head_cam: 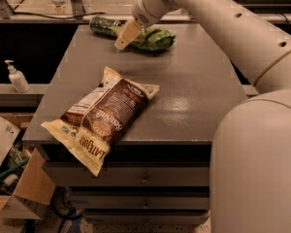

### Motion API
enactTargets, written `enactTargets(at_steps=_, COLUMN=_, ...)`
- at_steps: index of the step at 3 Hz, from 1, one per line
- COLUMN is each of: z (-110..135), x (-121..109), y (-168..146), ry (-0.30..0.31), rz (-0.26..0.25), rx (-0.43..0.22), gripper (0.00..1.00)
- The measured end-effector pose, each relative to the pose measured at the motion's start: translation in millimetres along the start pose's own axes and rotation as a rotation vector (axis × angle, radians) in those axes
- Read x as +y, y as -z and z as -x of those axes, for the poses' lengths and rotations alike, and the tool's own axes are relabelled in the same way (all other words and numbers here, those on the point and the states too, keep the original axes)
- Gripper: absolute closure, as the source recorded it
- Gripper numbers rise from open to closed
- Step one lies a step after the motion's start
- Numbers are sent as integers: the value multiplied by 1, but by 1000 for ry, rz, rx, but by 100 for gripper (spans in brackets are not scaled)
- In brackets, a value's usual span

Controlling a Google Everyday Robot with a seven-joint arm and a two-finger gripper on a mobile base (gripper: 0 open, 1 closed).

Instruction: Pick green can

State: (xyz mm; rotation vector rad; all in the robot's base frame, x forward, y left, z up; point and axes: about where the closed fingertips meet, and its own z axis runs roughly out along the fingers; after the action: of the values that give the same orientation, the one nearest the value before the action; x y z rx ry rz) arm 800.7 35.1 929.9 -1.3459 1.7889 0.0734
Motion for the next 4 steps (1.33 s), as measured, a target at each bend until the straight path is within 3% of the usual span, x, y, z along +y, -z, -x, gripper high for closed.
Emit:
enactTargets(at_steps=2, z=13, x=-25, y=-55, ry=-128, rz=-50, rx=-13, gripper=0)
enactTargets(at_steps=4, z=40, x=-23, y=-103, ry=-160, rz=-28, rx=-29, gripper=0)
